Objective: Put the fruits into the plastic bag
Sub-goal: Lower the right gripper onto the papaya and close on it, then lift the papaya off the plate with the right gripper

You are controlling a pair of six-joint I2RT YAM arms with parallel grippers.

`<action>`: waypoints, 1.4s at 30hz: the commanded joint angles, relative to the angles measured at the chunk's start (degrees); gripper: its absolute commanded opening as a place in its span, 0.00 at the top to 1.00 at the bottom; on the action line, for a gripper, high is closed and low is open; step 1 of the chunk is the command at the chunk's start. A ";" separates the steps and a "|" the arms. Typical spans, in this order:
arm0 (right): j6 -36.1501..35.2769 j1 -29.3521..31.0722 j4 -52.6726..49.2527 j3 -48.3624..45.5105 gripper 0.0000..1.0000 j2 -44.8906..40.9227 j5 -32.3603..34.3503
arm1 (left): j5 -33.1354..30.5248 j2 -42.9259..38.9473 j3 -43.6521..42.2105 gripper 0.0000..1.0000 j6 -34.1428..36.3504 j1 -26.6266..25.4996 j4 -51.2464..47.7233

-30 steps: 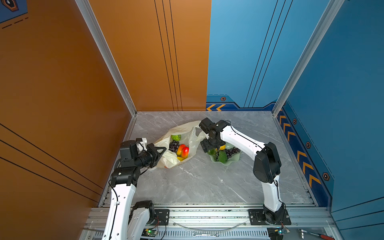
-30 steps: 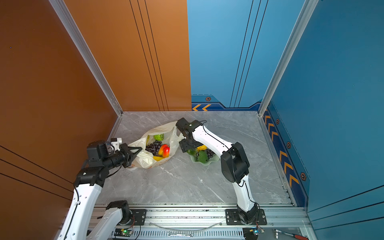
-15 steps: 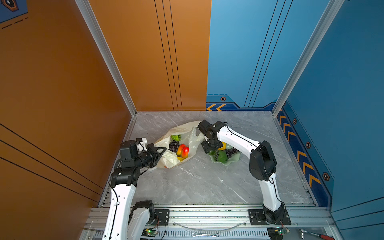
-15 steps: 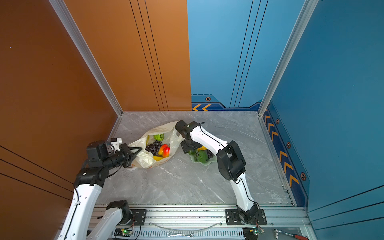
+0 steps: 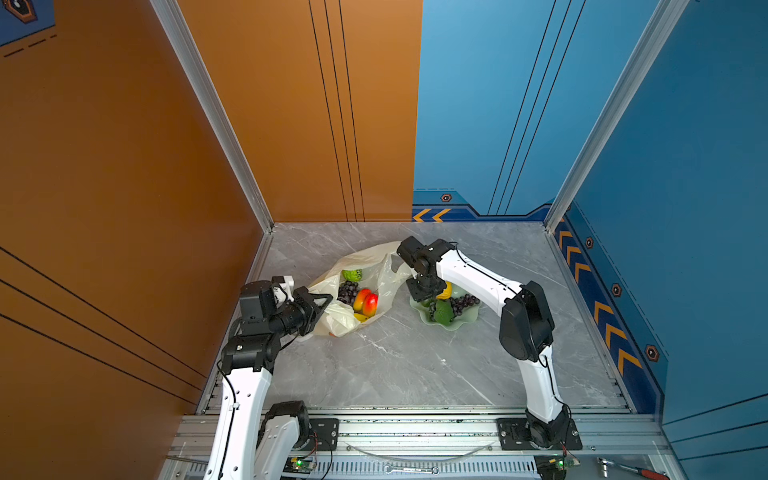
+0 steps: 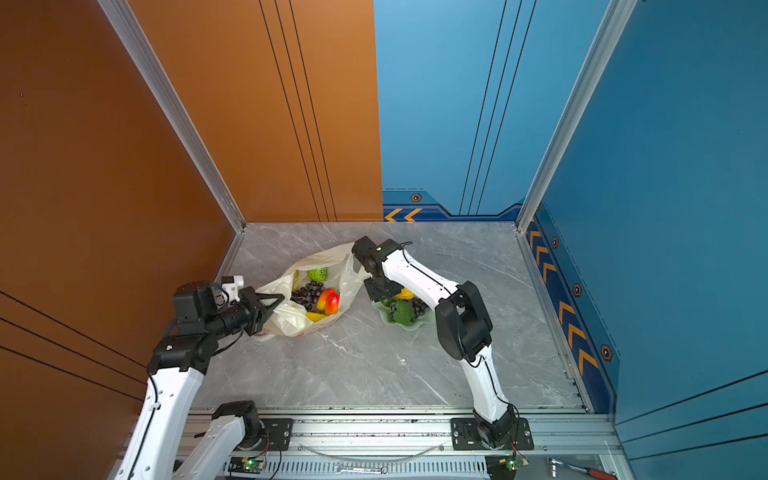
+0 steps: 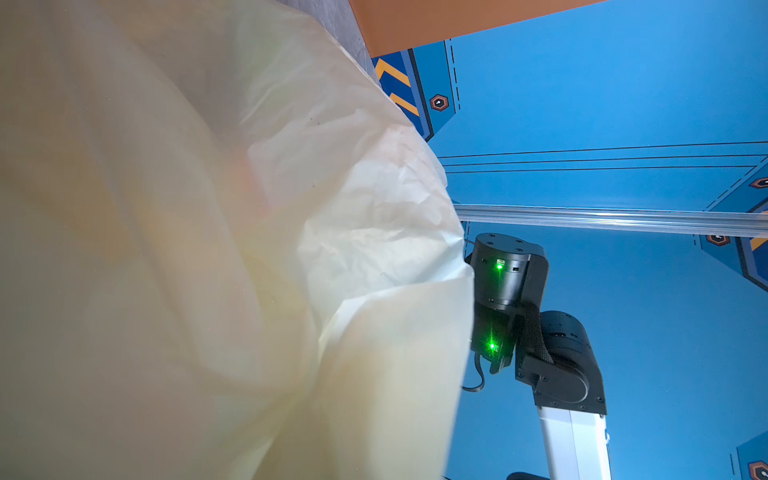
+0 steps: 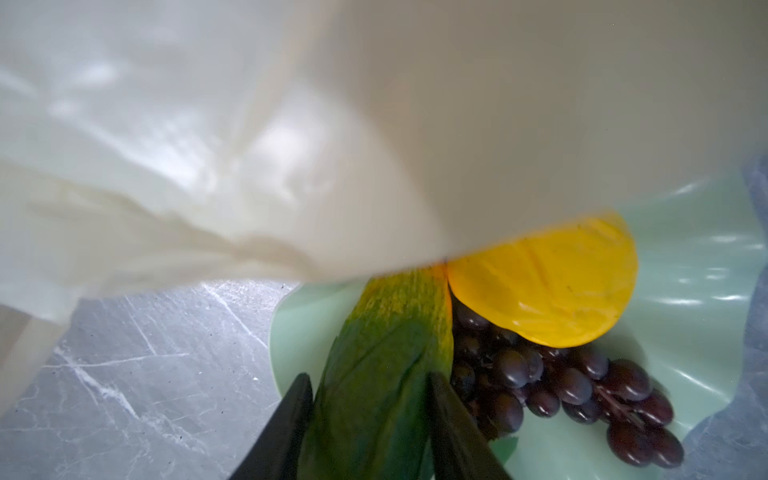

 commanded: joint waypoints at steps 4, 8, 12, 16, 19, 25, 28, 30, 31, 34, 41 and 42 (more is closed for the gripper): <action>1.07 -1.18 -1.74 1.97 0.61 -4.88 0.42 | 0.07 0.05 0.25 1.00 0.48 -0.26 0.56; 2.21 -2.79 -1.73 2.00 0.62 -7.86 -1.28 | 0.07 -0.04 0.30 1.00 0.52 -0.18 0.36; 3.41 -4.73 -1.73 1.97 0.62 -10.84 -3.97 | 0.07 -0.15 0.43 1.00 0.49 -0.23 0.30; 4.97 -6.89 -1.64 1.82 0.62 -13.45 -8.08 | -0.02 -0.25 0.75 1.00 0.44 -0.23 0.05; 6.11 -8.61 -1.25 1.40 0.62 -15.66 -10.91 | -0.15 -0.53 0.79 1.00 0.40 -0.30 -0.14; 8.41 -12.03 1.30 0.69 0.62 -19.97 -18.60 | -0.54 -1.32 0.62 1.00 0.24 -0.30 -0.59; 10.65 -13.69 4.84 -0.55 0.63 -22.69 -22.91 | -0.76 -1.75 0.53 1.00 0.07 -0.44 -0.79; 12.63 -14.98 8.17 -2.20 0.63 -24.66 -26.52 | -0.90 -1.91 0.41 1.00 0.00 -0.40 -0.77; 13.88 -15.67 10.36 -3.22 0.63 -25.80 -28.45 | -0.98 -2.00 0.42 1.00 -0.15 -0.51 -0.77; 18.49 -17.54 19.04 -7.82 0.63 -28.96 -35.06 | -1.23 -2.21 0.44 1.00 -0.35 -0.52 -0.81; 39.34 -20.50 52.38 -21.04 0.63 -34.75 -48.86 | -1.91 -2.57 0.73 1.00 -0.87 -1.12 -0.85; 42.70 -20.54 57.28 -22.41 0.63 -34.85 -50.03 | -1.93 -2.57 0.78 1.00 -0.92 -1.18 -0.82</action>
